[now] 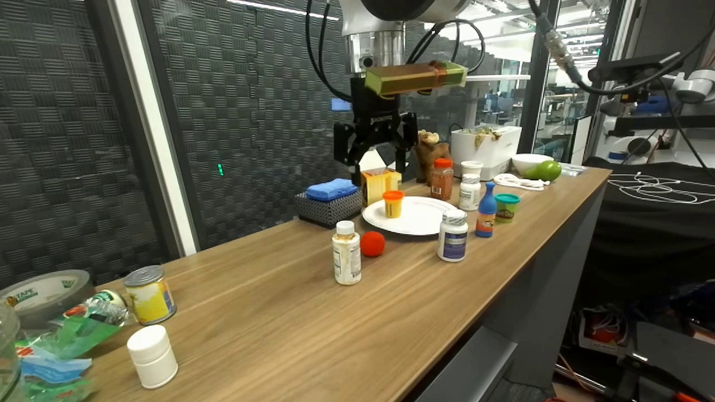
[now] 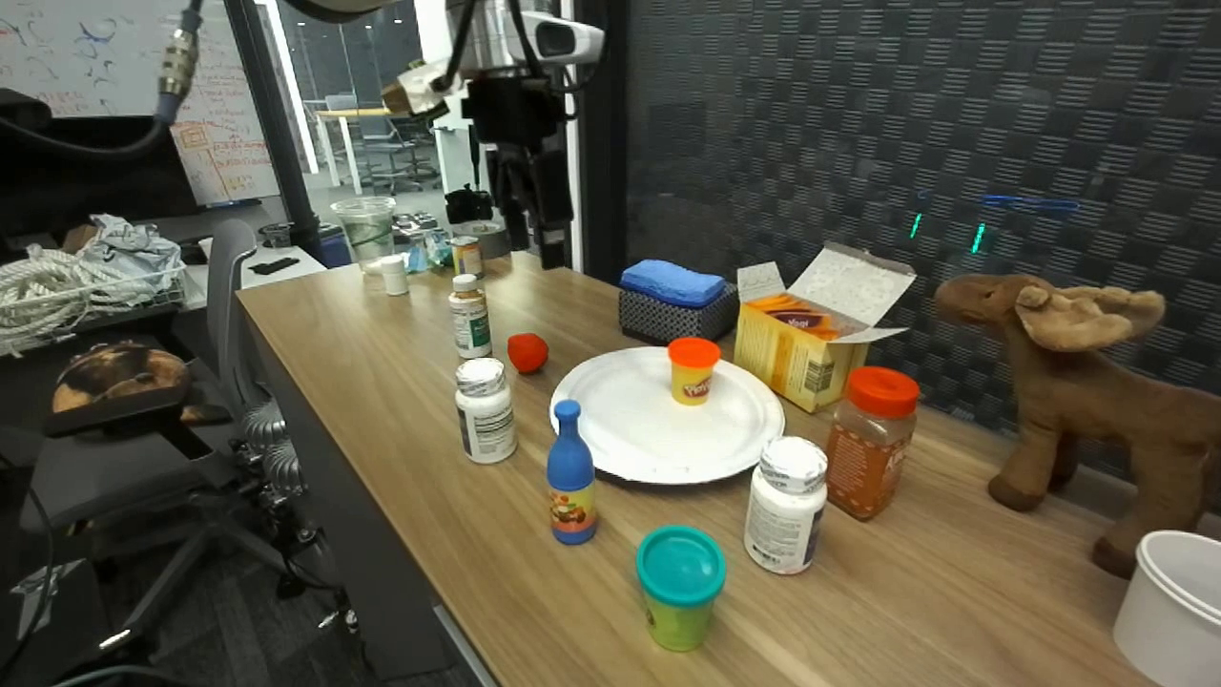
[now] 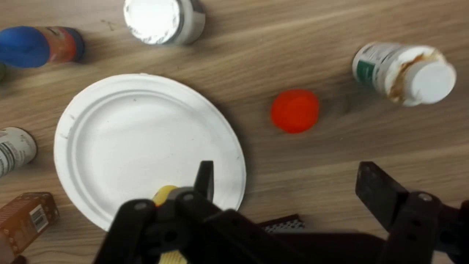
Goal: Put the bottles and orange plushie that are around the white plate on the white plate
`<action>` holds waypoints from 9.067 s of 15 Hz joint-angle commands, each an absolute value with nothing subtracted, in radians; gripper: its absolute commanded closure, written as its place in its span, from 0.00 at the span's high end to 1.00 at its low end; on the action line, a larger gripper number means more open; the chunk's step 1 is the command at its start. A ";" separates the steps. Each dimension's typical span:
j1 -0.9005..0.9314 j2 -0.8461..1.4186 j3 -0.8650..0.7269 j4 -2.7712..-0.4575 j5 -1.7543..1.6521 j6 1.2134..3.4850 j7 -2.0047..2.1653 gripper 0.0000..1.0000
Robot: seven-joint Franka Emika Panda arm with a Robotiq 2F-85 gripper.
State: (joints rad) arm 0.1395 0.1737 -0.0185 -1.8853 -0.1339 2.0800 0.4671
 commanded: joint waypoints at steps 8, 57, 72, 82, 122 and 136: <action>0.195 0.092 0.125 -2.074 -0.146 2.274 0.422 1.00; 0.038 0.217 -0.044 -1.823 -0.159 2.148 0.575 0.07; 0.021 0.308 -0.069 -1.772 -0.061 2.152 0.550 0.08; 0.017 0.246 -0.076 -1.810 -0.064 2.153 0.547 0.92; -0.013 -0.087 -0.012 -2.323 -0.029 2.202 0.561 0.19; -0.013 0.000 -0.004 -2.128 -0.051 2.170 0.561 0.19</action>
State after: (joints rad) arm -0.0102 -0.0517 -0.0137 -2.2011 -0.0436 2.1659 0.5568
